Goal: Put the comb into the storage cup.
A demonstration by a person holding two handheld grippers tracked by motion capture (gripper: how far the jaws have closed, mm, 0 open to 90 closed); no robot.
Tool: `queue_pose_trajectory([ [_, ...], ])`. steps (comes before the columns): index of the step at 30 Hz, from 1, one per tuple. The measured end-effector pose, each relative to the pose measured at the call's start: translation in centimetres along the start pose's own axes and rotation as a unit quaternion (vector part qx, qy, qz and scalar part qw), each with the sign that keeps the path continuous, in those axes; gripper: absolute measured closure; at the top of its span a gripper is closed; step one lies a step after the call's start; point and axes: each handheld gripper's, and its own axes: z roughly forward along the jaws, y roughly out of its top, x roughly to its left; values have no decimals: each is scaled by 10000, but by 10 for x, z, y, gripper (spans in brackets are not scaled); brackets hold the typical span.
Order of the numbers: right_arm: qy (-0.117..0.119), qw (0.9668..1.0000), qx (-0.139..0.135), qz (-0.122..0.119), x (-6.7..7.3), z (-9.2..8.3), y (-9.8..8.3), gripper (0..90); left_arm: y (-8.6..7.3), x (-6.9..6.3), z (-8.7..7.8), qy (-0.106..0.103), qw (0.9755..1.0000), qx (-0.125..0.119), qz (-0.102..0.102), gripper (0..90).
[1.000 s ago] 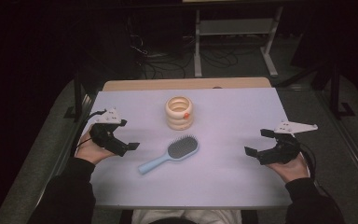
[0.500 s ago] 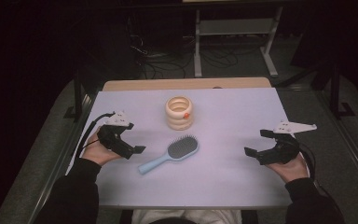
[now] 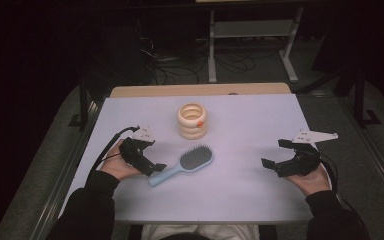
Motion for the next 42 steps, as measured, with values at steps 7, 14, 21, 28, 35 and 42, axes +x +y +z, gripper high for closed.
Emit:
queue_pose_trajectory([
  [7,17,10000,33,-20,0,1,0,0,1,-3,10,-90,9999,71,30,0],
  [14,18,10000,71,-28,0,2,0,0,9,-7,23,-257,9996,131,70,0],
  [21,40,9999,97,-53,1,2,0,0,19,-12,37,-387,9984,352,233,0],
  [28,55,9999,124,-94,2,3,0,0,20,-13,46,-412,9973,541,260,0],
  [35,63,9998,151,-100,2,3,0,0,18,-12,54,-540,9952,780,235,62],
  [42,63,9998,177,-102,3,4,0,0,17,-12,62,-583,9938,927,180,142],
])
